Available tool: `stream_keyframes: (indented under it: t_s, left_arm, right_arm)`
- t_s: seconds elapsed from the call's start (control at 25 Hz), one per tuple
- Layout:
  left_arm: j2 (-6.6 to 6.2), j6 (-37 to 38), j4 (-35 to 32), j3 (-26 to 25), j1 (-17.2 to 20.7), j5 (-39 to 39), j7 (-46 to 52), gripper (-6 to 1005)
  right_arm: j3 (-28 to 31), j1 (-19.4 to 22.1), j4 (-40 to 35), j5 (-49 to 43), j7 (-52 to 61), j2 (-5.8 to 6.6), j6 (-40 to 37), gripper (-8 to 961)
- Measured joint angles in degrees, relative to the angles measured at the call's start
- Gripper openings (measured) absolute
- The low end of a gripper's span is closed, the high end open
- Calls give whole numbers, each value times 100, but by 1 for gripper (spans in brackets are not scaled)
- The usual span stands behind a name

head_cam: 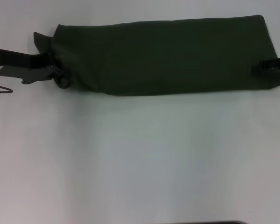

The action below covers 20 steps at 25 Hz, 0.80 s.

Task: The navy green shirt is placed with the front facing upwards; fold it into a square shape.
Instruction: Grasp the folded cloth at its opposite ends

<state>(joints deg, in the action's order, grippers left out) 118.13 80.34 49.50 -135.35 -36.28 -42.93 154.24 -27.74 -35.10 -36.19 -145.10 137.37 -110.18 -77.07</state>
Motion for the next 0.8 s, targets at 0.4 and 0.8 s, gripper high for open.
stream_keyframes:
  t_s: [0.4,0.8]
  left_arm:
    - [0,34,5,7,-32,3,0,49]
    - [0,63,5,9,-35,4,0,49]
  right_arm:
    - [-324,9,-57,-2,158,33,-35,683]
    - [-321,49,-80,-1,198,100,-141,315]
